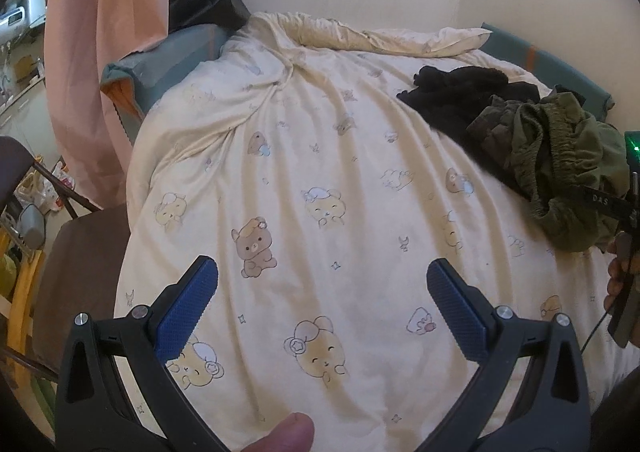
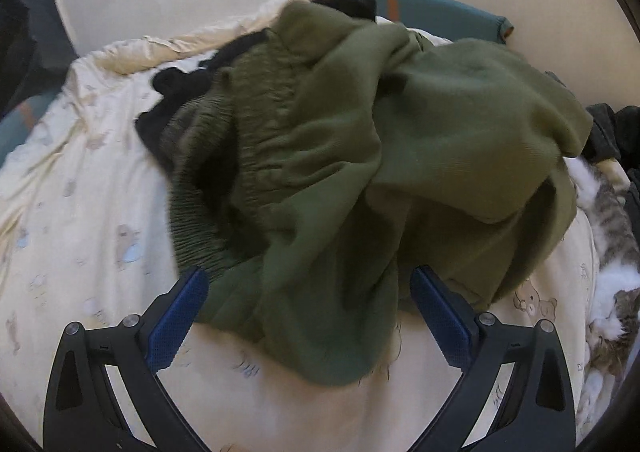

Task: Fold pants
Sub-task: 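Reach the right tool into the olive-green pants and grasp the fabric, then pull the olive pants out of the pile with the right tool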

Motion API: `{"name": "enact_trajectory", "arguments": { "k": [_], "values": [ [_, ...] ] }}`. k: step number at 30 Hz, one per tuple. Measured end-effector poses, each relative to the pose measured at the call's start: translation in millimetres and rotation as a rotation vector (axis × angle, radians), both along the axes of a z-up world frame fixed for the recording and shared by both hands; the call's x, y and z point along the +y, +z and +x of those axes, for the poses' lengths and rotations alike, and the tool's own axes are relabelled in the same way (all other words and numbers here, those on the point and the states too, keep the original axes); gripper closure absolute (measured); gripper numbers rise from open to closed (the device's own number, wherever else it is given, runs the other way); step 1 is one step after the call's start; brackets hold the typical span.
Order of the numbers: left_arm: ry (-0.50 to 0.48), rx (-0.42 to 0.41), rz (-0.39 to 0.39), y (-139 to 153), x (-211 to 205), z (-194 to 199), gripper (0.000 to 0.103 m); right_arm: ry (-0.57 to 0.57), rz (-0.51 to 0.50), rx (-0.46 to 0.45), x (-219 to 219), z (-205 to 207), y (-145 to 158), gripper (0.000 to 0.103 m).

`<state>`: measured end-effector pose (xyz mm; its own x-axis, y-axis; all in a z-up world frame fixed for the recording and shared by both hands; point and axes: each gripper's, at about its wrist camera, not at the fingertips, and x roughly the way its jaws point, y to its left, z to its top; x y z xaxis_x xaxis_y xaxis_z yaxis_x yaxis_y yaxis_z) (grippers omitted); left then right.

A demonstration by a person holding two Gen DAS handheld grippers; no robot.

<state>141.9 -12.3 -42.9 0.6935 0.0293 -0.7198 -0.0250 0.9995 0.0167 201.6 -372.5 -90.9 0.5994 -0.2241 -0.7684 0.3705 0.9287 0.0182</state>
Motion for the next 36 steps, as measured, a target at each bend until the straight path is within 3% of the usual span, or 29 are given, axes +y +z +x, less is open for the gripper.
{"name": "enact_trajectory", "arguments": {
  "k": [1,3,6,11,17,24,28,34,36],
  "values": [
    [0.004,0.004,-0.002,-0.9,2.1,0.4,0.000,-0.008,0.000,0.005,-2.5,2.1,-1.9,0.012],
    [0.011,0.008,-0.004,-2.0,4.7,0.2,0.000,0.004,0.011,0.029,-9.1,6.8,-7.5,0.060],
    [0.018,0.007,-0.006,-1.0,7.7,-1.5,0.000,-0.005,0.067,0.029,-22.0,3.1,-9.2,0.093],
    [0.019,-0.005,-0.022,7.5,13.1,-9.2,0.000,0.080,0.079,-0.101,-2.9,-27.9,27.2,0.097],
    [0.023,-0.013,-0.025,21.5,25.8,-25.6,0.000,0.313,0.094,-0.208,73.5,-90.7,69.9,0.097],
    [0.054,-0.037,-0.055,39.8,55.7,-52.2,0.000,0.482,0.239,-0.224,134.9,-139.4,87.9,0.097],
    [0.106,-0.022,-0.079,43.9,81.0,-63.1,0.000,0.617,0.269,-0.206,190.6,-163.2,97.8,0.097],
    [0.217,-0.014,-0.110,48.7,122.6,-80.4,0.000,0.868,0.514,-0.285,254.3,-212.8,122.2,0.097],
    [0.245,0.005,-0.109,45.2,130.0,-81.0,0.000,0.918,0.515,-0.268,264.8,-222.7,121.2,0.097]
  ]
}}
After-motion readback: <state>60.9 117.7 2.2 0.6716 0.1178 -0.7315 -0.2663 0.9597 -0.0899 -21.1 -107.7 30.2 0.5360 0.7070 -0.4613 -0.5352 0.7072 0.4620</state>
